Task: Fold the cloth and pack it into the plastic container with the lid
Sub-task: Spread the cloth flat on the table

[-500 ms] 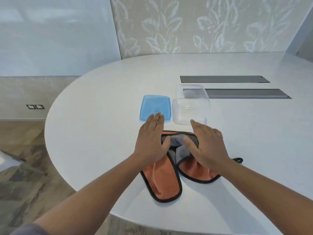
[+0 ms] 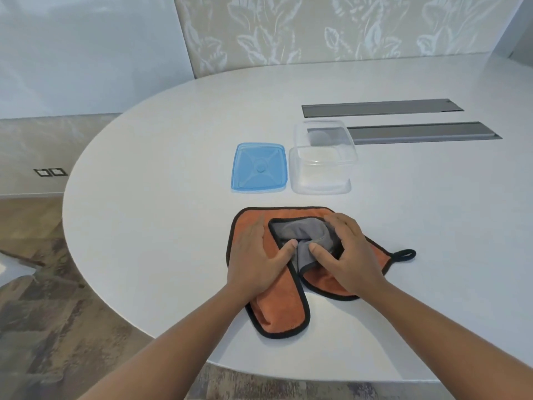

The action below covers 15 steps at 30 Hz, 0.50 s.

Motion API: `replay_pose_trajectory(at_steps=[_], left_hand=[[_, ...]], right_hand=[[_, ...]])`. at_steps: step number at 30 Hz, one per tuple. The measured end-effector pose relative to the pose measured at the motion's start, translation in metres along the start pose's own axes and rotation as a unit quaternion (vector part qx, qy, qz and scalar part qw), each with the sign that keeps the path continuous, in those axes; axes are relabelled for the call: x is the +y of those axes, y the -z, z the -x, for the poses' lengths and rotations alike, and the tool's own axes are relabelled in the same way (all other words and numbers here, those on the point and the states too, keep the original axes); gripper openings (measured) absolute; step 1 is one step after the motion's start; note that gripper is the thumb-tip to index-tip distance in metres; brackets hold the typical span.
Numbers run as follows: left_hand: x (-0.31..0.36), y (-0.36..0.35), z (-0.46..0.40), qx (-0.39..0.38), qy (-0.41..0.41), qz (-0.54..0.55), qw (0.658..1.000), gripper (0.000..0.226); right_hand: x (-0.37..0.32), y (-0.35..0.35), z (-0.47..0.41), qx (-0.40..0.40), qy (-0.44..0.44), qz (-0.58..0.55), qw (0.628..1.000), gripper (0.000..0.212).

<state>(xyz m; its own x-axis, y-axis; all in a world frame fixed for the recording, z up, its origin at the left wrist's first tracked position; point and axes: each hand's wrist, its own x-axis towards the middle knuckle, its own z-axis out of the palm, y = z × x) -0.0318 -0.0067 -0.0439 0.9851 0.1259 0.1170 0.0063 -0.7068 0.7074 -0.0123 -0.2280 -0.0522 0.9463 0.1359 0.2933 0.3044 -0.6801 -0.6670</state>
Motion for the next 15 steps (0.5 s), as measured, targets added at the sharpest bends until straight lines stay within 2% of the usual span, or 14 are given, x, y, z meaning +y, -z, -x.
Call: replay_pose_trajectory(at_steps=[2,4,6,10,15], left_hand=[[0.003,0.002,-0.001,-0.001,-0.001,-0.004,1.0,0.077],[0.006,0.005,-0.003,-0.005,-0.015,-0.001,1.0,0.054],[0.008,0.011,-0.003,-0.034,-0.004,0.024,0.999,0.044],[0.003,0.023,-0.007,-0.103,0.059,0.181,0.976,0.054],[-0.002,0.045,-0.016,-0.15,0.09,0.27,0.947,0.058]], right_hand=[[0.0,0.002,-0.001,-0.007,-0.021,-0.036,0.999,0.074],[-0.002,0.005,-0.002,-0.007,-0.031,-0.079,0.996,0.071],[-0.005,0.009,-0.003,-0.016,-0.045,-0.118,0.992,0.064],[-0.005,0.013,-0.007,-0.051,-0.091,-0.105,0.989,0.069],[-0.005,0.028,-0.015,-0.1,-0.14,-0.154,0.973,0.034]])
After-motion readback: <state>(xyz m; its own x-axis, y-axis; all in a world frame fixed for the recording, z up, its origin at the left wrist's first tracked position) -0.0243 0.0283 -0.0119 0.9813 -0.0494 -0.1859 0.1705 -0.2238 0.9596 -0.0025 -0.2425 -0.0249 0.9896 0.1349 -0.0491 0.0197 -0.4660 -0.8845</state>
